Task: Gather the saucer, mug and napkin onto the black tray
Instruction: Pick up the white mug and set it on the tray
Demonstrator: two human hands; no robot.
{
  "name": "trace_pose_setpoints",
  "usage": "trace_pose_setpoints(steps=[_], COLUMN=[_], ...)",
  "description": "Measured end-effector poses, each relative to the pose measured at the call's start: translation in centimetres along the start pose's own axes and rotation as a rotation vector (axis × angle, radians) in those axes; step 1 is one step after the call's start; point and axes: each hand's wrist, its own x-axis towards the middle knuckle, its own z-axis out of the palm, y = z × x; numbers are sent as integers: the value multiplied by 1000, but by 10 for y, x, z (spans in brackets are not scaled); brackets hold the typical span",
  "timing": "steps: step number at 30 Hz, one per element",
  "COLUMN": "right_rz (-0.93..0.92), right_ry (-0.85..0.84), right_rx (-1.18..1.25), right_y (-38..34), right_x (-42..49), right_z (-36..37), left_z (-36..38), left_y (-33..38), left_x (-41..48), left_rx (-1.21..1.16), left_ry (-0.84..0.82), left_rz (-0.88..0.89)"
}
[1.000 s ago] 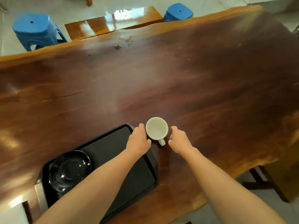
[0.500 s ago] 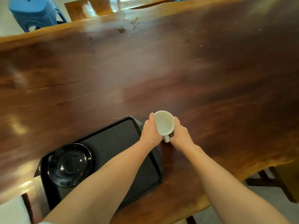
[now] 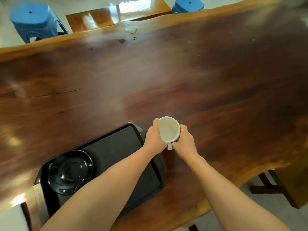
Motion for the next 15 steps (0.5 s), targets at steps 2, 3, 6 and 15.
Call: trace_pose_setpoints(steps=[2,3,6,15], right_rz=[-37,-53,-81,-310], right_ry=[20,17,1,-11], right_rx=[18,25,21,105], right_y=[-6,-9,-19,-75], right_x=[-5,-7,-14,-40], right_z=[-5,-8,-13,-11], left_z=[-7,-12,-27,-86], left_y=[6,8,15,26], left_x=[-4,-7,-16,-51], left_rx=[15,29,76,123], left_ry=[-11,-16,-10,51], left_rz=[30,45,80,122])
